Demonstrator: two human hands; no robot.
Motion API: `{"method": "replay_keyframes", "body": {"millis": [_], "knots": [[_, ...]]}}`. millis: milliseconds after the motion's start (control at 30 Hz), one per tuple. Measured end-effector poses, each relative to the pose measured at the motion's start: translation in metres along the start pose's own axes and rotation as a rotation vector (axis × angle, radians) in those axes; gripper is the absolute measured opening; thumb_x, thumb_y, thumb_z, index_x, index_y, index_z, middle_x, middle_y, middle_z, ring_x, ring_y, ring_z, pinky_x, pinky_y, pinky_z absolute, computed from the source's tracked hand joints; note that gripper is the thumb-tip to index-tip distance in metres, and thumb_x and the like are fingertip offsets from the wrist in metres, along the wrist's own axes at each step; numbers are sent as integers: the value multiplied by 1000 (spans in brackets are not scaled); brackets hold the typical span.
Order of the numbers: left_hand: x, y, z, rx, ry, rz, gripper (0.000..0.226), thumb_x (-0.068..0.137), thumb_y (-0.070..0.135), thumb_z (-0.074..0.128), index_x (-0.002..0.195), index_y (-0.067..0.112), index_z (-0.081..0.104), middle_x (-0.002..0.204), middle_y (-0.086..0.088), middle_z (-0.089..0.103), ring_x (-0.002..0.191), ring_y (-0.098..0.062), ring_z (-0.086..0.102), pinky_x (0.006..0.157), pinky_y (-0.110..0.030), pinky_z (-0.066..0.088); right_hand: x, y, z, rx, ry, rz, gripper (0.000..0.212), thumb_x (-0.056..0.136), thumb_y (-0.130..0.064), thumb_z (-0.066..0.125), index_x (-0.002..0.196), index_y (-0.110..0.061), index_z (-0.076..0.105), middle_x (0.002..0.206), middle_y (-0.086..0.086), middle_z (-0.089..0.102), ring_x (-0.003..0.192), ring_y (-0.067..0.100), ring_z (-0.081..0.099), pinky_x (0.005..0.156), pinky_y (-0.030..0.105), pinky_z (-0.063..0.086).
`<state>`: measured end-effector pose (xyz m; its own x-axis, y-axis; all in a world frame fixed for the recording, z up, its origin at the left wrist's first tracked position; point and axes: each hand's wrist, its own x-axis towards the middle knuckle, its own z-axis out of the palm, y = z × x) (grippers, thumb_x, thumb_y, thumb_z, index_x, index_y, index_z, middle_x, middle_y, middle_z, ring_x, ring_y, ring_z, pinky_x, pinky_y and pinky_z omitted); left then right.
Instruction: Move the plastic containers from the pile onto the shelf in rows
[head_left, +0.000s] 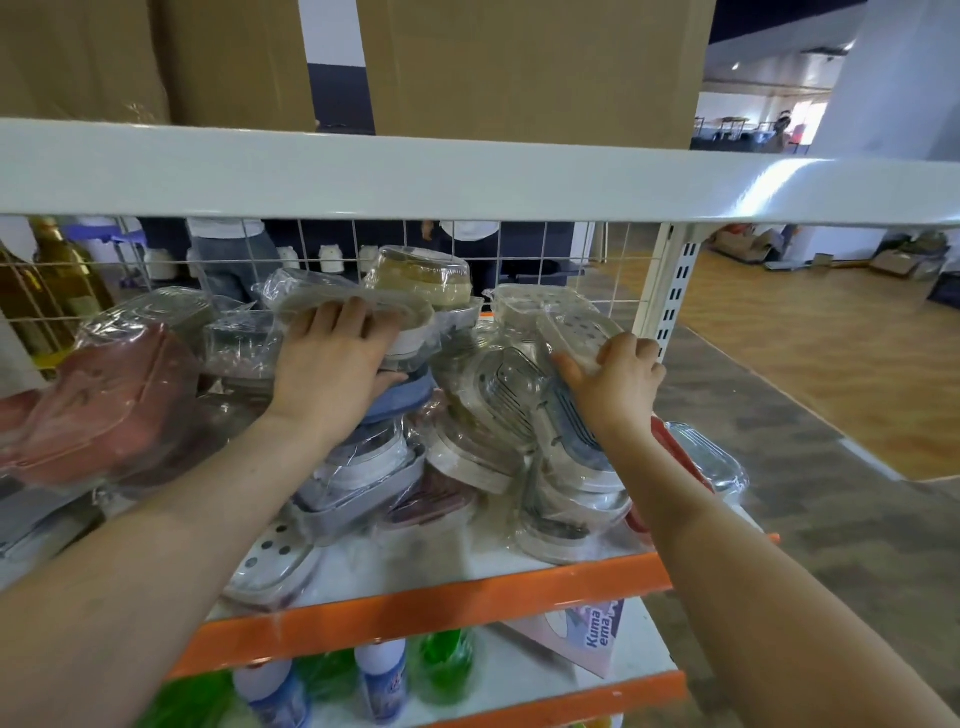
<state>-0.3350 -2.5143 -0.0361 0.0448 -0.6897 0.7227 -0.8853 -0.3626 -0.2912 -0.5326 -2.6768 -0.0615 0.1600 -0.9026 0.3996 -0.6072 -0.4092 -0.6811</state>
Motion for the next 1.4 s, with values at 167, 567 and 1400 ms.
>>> {"method": "replay_keyframes", "body": {"millis": [167, 567, 1400], "knots": [[1, 7, -8, -25, 71, 49, 62, 46, 22, 92, 100, 2, 67, 90, -22, 63, 79, -42, 62, 71, -51, 52, -10, -8, 3, 147, 3, -98, 45, 80, -44, 69, 95, -10, 43, 118, 14, 40, 111, 31, 36, 96, 38, 32], [-32, 3, -42, -84, 151, -9, 58, 61, 30, 84, 110, 4, 64, 96, -21, 63, 84, -40, 62, 78, -47, 49, -60, -25, -1, 242, -66, -254, 43, 80, -37, 72, 89, -12, 39, 104, 3, 34, 98, 21, 32, 86, 28, 29], [-256, -87, -194, -269, -117, -383, 54, 72, 40, 78, 112, 8, 62, 99, -12, 58, 89, -34, 58, 68, -39, 47, -316, -120, 10, 258, -290, -290, 40, 82, -39, 70, 113, -17, 58, 109, -2, 39, 110, 26, 45, 96, 36, 39]]}}
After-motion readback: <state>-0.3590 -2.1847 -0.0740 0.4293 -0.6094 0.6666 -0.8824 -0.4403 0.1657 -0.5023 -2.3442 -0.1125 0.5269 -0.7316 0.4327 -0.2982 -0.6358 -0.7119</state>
